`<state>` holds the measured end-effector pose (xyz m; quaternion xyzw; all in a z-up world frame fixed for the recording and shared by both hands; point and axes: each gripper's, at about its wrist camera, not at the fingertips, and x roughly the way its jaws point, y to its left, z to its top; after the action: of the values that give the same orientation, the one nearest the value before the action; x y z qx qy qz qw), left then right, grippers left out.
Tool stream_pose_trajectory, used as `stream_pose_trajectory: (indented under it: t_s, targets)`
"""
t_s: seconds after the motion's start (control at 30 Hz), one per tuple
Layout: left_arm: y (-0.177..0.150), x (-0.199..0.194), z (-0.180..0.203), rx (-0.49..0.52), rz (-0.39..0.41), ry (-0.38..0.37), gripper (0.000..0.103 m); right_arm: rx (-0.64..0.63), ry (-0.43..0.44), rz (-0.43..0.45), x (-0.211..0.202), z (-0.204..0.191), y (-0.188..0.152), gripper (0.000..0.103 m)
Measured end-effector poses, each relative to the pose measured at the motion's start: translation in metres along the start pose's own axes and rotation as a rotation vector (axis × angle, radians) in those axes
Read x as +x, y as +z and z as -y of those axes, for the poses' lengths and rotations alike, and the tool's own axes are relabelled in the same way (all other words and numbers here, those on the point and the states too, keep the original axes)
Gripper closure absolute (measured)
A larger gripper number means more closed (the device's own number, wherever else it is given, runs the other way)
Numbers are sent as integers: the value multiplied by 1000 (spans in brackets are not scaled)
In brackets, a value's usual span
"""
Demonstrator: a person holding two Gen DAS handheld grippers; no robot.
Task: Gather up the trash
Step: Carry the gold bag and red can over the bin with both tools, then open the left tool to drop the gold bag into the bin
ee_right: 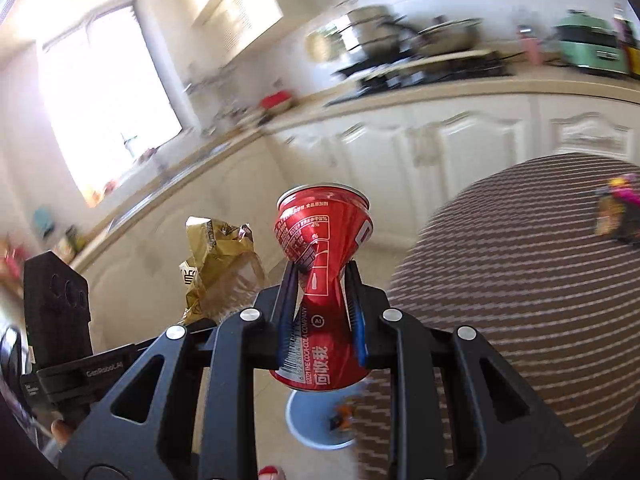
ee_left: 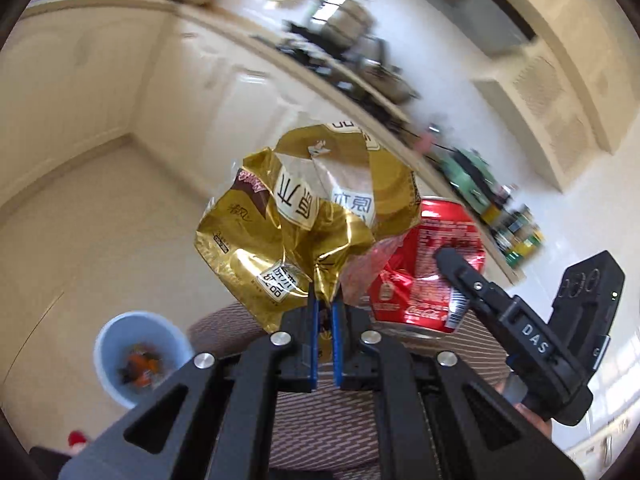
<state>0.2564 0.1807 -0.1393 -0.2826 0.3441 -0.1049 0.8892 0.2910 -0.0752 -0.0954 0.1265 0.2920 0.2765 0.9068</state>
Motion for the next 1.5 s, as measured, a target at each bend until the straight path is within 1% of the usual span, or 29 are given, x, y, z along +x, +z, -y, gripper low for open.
stream_pose_trajectory:
  t_s: [0.13,0.17,0.23,0.33,0.4,0.47,0.5,0.6,0.77,0.83,0.9,1.03,1.1,1.17,1.2,1.23,1.3,1.37,1.5]
  targets:
    - [-5,-15,-63,-86,0,85,98,-55,47,-97,50,-43,-27,79]
    - [-8,-15,-76,-98,-6,116,98,-69,56,-131,66,-54,-37,79]
    - [-16,-13,-100,-123,-22,156,98,-90,62,-181,90,-66,-52,79]
    - [-25,4,-136,-171,-77,206,98,-117,48,-255,124,-76,-78,79]
    - [-30,18,-154,-196,-121,218,98,-123,35,-305,147,-77,-96,79]
    - [-39,39,-173,-205,-178,286,97,-138,8,-353,170,-76,-113,79]
    - [-42,48,-179,-207,-200,298,97,-143,-2,-370,179,-74,-119,79]
    - [-50,76,-199,-223,-261,316,97,-143,-33,-440,211,-64,-143,79]
    - [-65,123,-231,-234,-365,343,97,-113,-73,-521,247,-44,-176,79]
    - [-71,140,-239,-236,-401,345,96,-105,-85,-543,258,-38,-185,79]
    - [-78,158,-248,-236,-439,353,92,-94,-99,-568,271,-31,-192,79]
    - [-86,185,-263,-253,-497,337,89,-76,-123,-599,285,-19,-206,79]
    - [-90,195,-271,-274,-515,323,86,-66,-132,-611,293,-12,-210,79]
    - [-96,202,-277,-290,-541,315,78,-56,-148,-623,304,-5,-212,79]
    - [-98,207,-279,-297,-557,316,76,-48,-151,-627,307,-3,-213,79]
    - [-96,211,-278,-303,-557,323,74,-46,-156,-629,310,0,-214,79]
    - [-98,213,-281,-313,-551,336,73,-44,-162,-636,314,4,-215,79]
    - [-100,214,-281,-318,-554,333,71,-42,-167,-639,317,3,-219,79]
    - [-101,217,-285,-337,-566,348,70,-39,-165,-652,325,0,-224,79]
